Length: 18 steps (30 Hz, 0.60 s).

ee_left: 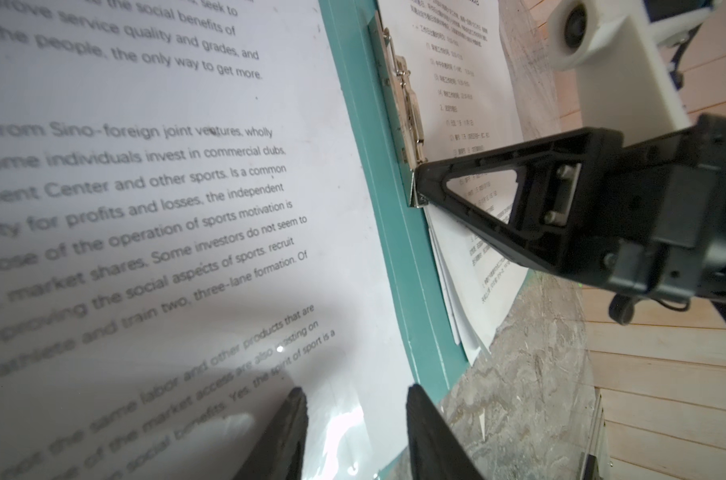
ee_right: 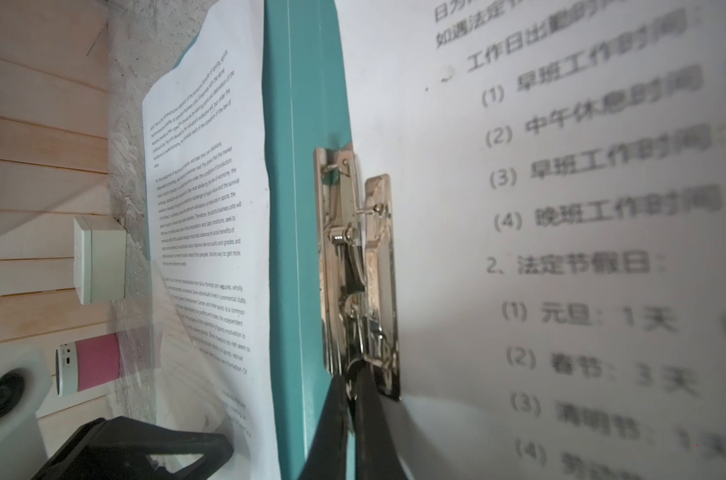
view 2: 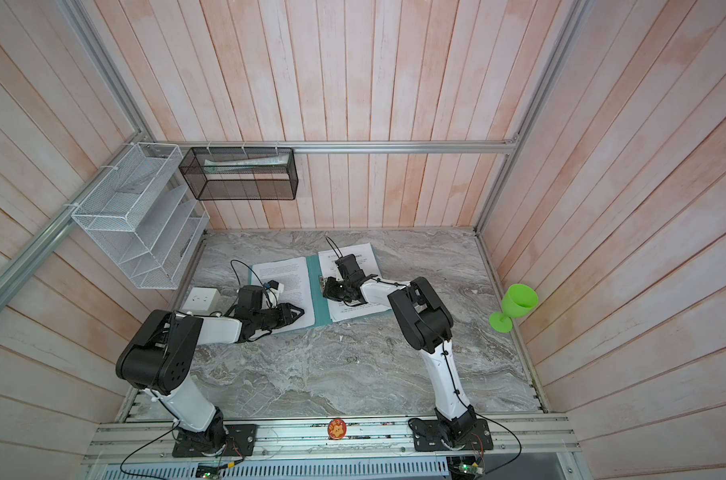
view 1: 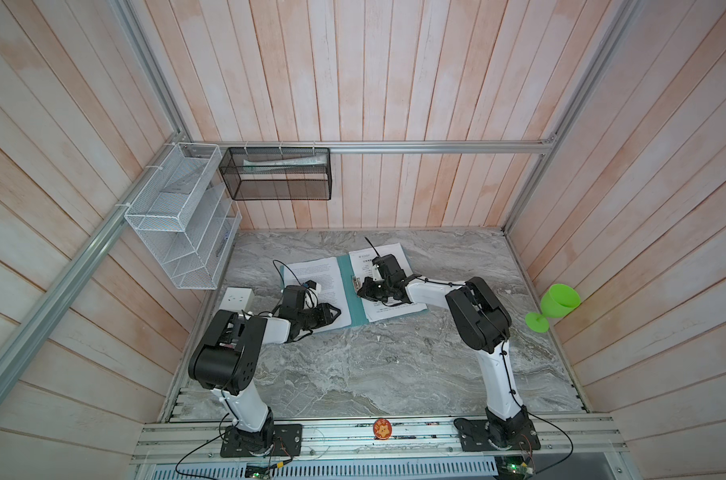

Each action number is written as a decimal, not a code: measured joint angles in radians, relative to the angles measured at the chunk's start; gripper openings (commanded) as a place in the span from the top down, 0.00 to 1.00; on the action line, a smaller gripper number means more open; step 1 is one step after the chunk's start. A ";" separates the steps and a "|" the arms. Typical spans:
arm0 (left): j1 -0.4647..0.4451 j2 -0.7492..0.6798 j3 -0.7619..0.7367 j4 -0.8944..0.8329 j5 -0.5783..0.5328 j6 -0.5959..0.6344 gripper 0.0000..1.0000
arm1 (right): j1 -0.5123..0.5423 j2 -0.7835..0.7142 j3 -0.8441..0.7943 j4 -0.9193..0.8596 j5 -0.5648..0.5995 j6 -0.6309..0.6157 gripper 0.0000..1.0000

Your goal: Put the files into the folder

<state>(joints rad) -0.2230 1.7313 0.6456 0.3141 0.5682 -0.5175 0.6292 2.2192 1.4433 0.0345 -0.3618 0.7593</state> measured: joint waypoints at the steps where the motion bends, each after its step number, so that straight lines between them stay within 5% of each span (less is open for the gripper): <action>1: 0.000 0.000 0.000 0.000 0.000 0.000 0.58 | -0.002 -0.003 -0.020 0.034 -0.016 0.013 1.00; 13: 0.002 0.007 0.011 -0.003 -0.004 0.000 0.58 | -0.049 -0.013 -0.178 0.287 -0.268 0.208 1.00; 18: 0.002 0.004 0.019 -0.016 -0.004 0.001 0.52 | -0.048 -0.031 -0.207 0.290 -0.288 0.235 0.97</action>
<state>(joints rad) -0.2207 1.7351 0.6643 0.2977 0.5640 -0.5167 0.5808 2.1880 1.2366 0.3241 -0.6498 0.9943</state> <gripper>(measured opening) 0.457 0.047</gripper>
